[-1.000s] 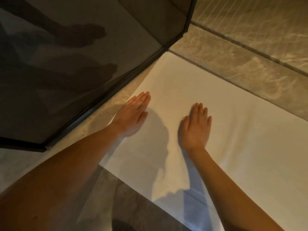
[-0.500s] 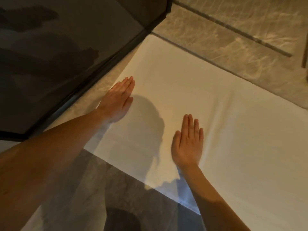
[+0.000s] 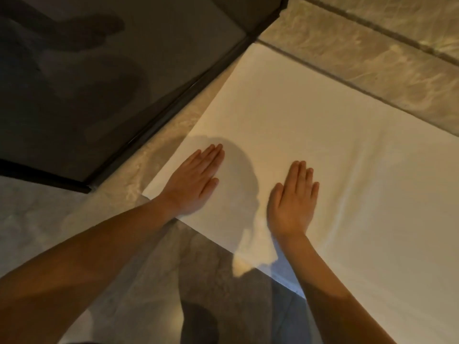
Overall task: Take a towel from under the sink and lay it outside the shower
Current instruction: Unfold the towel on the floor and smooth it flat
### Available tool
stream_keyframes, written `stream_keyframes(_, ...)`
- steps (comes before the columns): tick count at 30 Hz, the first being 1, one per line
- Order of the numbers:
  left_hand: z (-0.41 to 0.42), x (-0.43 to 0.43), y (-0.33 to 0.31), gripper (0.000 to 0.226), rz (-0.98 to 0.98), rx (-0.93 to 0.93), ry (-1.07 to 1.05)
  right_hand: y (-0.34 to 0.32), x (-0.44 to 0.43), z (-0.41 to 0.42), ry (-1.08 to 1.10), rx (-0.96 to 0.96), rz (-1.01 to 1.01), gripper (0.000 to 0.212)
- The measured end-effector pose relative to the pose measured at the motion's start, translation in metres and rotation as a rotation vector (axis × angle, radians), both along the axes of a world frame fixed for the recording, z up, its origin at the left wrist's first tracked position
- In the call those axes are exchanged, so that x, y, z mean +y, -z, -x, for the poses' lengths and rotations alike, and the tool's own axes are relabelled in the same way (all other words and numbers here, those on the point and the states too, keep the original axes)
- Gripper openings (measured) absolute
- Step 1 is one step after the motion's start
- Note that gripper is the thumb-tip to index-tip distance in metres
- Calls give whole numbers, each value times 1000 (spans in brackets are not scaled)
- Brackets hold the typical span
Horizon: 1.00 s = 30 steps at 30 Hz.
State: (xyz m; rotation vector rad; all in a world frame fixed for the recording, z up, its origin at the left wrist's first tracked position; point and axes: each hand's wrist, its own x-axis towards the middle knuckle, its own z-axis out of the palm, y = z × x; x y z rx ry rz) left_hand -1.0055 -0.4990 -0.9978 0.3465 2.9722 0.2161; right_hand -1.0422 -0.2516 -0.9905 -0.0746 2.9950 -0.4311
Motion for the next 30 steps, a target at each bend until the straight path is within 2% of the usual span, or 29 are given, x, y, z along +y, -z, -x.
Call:
stream_keyframes(3,1,-1,-1,62,-10,1,-1,-1,-77,-19,-141,-26,117,63)
stream_keyframes(6,1,-2,2,62,10,30,18,2,-98,-33,-251,-28,94,62)
stream_keyframes(9,2,-2,3,62,0,22,-9,6,-40,-43,-224,-19,63,59)
stream_keyframes(15,3,-3,5,61,11,-4,-10,11,78,-73,-15,-40,-56,62)
stream_keyframes(20,1,1,0,63,-12,-10,-57,4,112,-87,92,-22,-43,63)
stream_keyframes(22,2,22,-5,64,-23,51,-40,0,110,-87,79,-35,-54,63)
stream_keyframes(27,49,145,-17,59,-178,165,286,-20,81,-61,118,-17,27,63)
stream_keyframes(30,79,168,-19,58,-155,127,265,-24,50,-13,40,4,72,59)
